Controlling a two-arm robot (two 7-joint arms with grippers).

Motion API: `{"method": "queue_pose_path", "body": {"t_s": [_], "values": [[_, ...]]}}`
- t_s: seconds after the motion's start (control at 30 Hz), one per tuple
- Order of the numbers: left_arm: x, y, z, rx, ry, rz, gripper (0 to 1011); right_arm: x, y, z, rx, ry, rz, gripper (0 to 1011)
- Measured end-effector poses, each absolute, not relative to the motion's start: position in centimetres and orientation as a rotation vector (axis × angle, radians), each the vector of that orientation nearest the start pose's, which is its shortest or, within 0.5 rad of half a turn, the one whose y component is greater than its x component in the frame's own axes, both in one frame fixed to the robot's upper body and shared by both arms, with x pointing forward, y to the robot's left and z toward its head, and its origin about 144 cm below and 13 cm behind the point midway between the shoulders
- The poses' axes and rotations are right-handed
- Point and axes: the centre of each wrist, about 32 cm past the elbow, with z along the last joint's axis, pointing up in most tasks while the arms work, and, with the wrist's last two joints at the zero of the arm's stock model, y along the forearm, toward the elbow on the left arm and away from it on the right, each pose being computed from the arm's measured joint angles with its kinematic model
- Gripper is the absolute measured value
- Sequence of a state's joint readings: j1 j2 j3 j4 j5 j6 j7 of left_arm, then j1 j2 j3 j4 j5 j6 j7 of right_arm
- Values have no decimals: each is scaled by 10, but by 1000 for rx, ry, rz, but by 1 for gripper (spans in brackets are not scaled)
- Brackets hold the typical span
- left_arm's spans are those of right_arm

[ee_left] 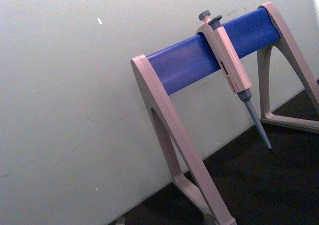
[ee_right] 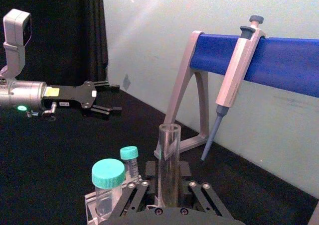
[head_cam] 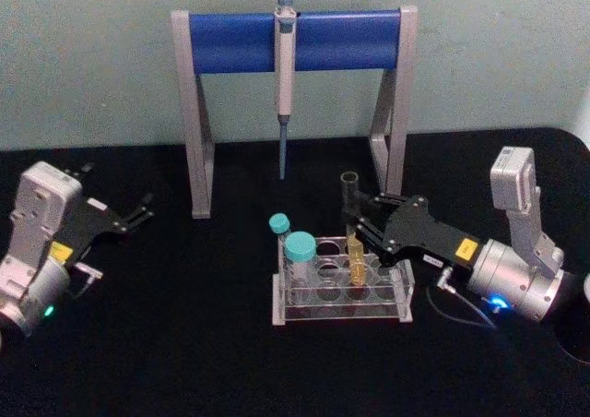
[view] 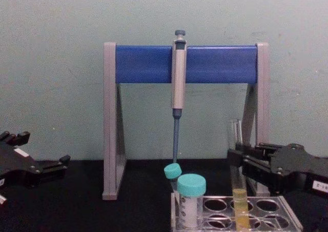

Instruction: Pick up the test tube from the test tube rack, shake it, then place it back into the test tube rack.

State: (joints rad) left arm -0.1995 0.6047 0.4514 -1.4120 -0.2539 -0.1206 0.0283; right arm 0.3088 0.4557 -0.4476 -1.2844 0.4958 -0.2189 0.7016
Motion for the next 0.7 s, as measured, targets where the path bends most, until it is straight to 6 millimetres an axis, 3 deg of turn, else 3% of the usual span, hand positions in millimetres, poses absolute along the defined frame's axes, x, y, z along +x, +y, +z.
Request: {"method": "queue_pose_path", "body": {"t_s": [0.7], "values": [[489,310,1140,305,-285,1248,1002,524,-277,1140,-2,-80,-606,917]]}}
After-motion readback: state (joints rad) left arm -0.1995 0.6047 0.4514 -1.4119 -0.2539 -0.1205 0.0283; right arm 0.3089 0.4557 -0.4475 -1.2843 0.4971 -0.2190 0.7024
